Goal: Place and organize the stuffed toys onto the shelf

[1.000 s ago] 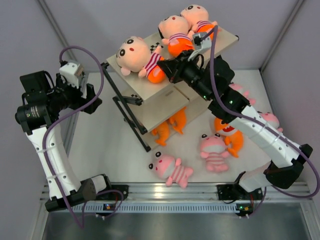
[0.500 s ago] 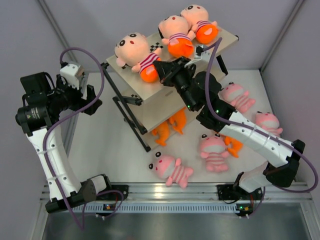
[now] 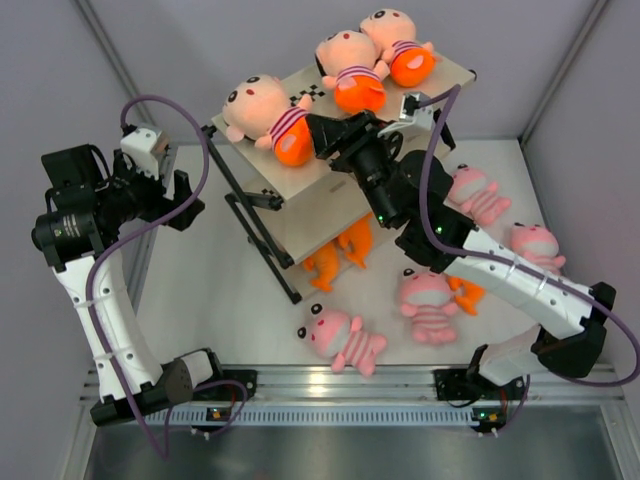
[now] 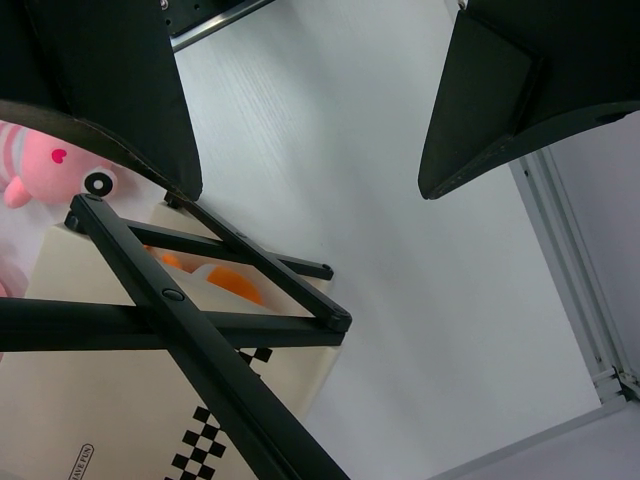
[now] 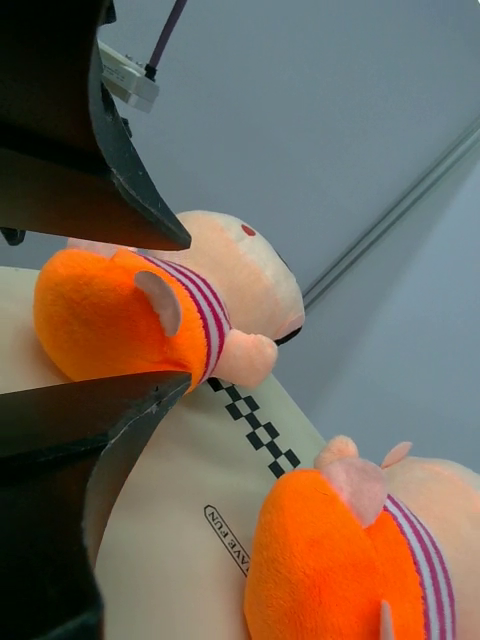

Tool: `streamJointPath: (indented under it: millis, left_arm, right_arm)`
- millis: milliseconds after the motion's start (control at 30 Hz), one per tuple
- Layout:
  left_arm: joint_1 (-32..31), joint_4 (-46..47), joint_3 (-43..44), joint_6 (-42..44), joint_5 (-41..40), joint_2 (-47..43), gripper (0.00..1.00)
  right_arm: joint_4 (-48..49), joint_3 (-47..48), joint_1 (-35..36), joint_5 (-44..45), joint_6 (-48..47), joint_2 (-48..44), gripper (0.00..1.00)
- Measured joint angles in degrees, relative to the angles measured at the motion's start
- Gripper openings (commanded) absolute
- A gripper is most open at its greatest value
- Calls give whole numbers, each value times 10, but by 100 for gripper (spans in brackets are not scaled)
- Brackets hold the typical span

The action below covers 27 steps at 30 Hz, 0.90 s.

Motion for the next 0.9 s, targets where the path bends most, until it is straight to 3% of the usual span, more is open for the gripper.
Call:
streamJointPath:
  millis: [233, 333, 533, 733, 900]
  left_arm:
    - [0, 0, -4, 2, 0, -1, 96]
    - [0, 0, -5, 3, 0, -1, 96]
    - [0, 0, -13, 7, -5, -2, 96]
    - [0, 0, -33, 10, -14, -4, 96]
    - [0, 0, -49, 14, -29, -5, 96]
  right_arm:
    - [-52, 38, 2, 0, -72, -27, 56]
    - [-97, 55, 2, 12, -113, -49, 63]
    - [-255, 66, -37, 4, -142, -115, 64]
    - [-378, -92, -278, -68, -104, -239, 64]
    - [-421, -270, -531, -229, -76, -289, 65]
